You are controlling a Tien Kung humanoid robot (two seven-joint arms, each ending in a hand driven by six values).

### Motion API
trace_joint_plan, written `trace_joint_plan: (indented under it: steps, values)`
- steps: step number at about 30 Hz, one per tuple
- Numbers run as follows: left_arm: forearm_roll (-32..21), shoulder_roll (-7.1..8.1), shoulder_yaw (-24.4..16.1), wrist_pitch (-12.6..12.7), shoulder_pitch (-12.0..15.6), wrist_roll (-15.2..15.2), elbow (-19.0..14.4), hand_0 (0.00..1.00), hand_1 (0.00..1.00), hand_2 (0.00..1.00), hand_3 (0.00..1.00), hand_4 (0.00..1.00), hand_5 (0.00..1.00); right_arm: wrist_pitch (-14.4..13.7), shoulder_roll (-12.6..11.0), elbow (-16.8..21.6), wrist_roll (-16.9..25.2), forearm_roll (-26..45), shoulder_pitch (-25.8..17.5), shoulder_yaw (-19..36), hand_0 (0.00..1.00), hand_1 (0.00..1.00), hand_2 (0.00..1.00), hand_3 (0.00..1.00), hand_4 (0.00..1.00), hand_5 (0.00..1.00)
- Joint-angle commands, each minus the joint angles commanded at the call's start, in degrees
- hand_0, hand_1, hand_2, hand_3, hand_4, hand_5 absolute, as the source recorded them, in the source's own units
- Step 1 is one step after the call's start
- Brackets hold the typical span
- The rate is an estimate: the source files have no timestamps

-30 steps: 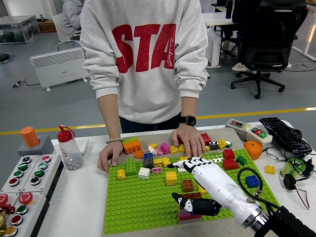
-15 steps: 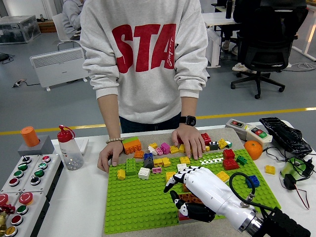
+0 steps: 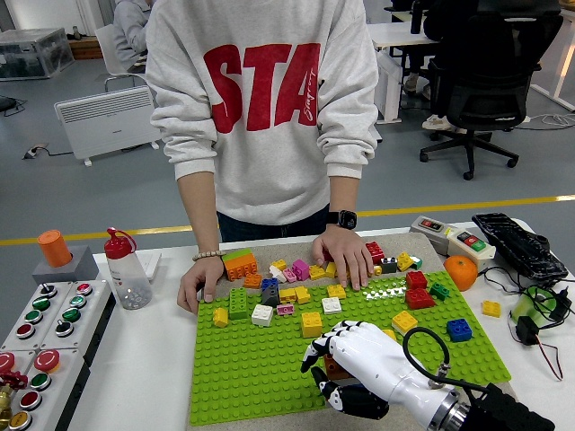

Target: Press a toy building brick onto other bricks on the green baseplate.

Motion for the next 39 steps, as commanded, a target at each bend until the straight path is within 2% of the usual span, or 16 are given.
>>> trace_joint_plan:
  steps: [25, 39]
  values:
    - [0.32, -0.09, -0.13, -0.05, 0.36, 0.09, 0.0, 0.658, 0.68, 0.701, 0.575, 0.294, 0.998, -0.57, -0.9, -0.02, -0.11, -0.23, -1.46, 0.94, 0.705, 0.61, 0.573, 0.536, 0.332, 0.208]
    - [0.07, -0.07, -0.04, -0.04, 0.12, 0.04, 0.0, 0.658, 0.682, 0.701, 0.575, 0.294, 0.998, -0.37, -0.54, -1.33, -0.29, -0.22, -1.15, 0.66, 0.708, 0.61, 0.572, 0.535, 0.334, 0.206]
